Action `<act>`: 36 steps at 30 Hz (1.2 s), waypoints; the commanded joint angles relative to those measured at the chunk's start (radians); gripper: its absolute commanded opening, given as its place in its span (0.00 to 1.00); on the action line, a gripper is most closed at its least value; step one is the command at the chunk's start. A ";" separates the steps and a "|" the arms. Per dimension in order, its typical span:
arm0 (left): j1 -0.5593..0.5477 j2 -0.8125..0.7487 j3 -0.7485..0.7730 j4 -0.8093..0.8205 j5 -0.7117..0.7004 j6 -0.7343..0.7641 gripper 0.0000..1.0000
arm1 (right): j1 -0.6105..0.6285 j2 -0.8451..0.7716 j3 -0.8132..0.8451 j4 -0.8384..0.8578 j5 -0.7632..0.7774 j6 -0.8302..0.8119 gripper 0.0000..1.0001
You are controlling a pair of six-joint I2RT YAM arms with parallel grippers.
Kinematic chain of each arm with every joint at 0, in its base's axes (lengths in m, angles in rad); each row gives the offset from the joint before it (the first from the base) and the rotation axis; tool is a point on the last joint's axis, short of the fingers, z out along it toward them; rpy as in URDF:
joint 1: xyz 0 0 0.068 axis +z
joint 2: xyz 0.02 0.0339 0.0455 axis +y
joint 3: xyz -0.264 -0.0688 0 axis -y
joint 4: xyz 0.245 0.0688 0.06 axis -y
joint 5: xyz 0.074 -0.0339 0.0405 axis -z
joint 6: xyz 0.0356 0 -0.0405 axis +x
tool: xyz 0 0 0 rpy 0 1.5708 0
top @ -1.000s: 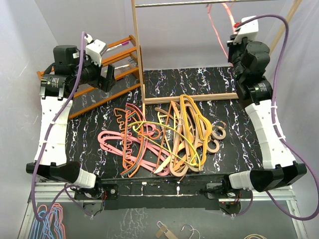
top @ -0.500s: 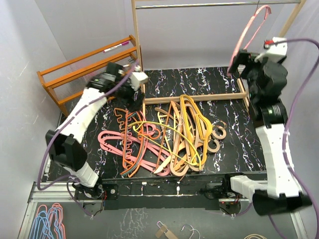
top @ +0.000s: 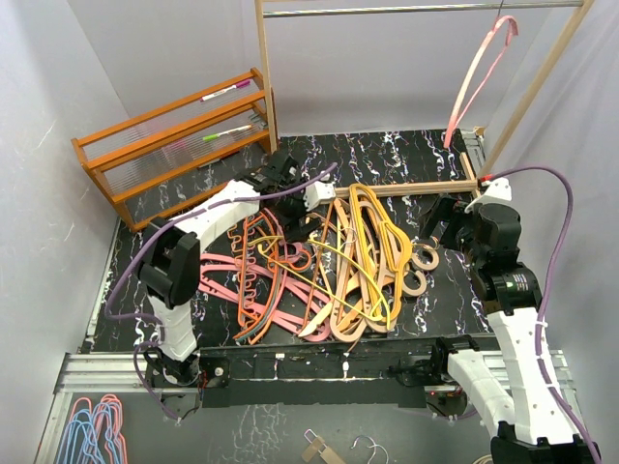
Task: Organize the hangers
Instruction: Pick up the hanger at the center of the board.
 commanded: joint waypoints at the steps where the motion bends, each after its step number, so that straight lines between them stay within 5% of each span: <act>1: -0.002 0.050 0.003 0.028 0.034 0.112 0.90 | -0.001 -0.016 0.021 0.031 -0.053 0.023 0.98; 9: -0.003 0.127 -0.066 0.124 -0.087 0.163 0.89 | 0.001 0.025 -0.003 0.081 -0.131 0.023 0.98; 13: -0.003 0.124 -0.089 0.100 -0.050 0.185 0.79 | 0.000 0.018 -0.040 0.093 -0.146 0.026 0.98; 16: -0.003 0.111 -0.094 0.067 -0.012 0.194 0.60 | 0.000 0.012 -0.069 0.093 -0.162 0.026 0.98; 19: -0.003 0.074 -0.100 0.039 0.036 0.205 0.25 | 0.000 0.024 -0.098 0.105 -0.261 0.020 0.98; 20: -0.004 0.056 -0.105 0.037 0.042 0.208 0.03 | 0.000 0.031 -0.103 0.113 -0.309 0.016 0.98; 21: -0.003 0.035 -0.111 0.041 0.042 0.207 0.00 | 0.001 0.041 -0.109 0.123 -0.364 0.017 0.98; 26: -0.003 -0.094 -0.148 0.037 0.041 0.239 0.00 | 0.001 0.091 -0.186 0.236 -0.620 0.046 0.98; 36: 0.009 -0.202 -0.050 -0.088 0.130 0.223 0.00 | 0.002 0.020 -0.388 0.527 -0.672 0.154 0.98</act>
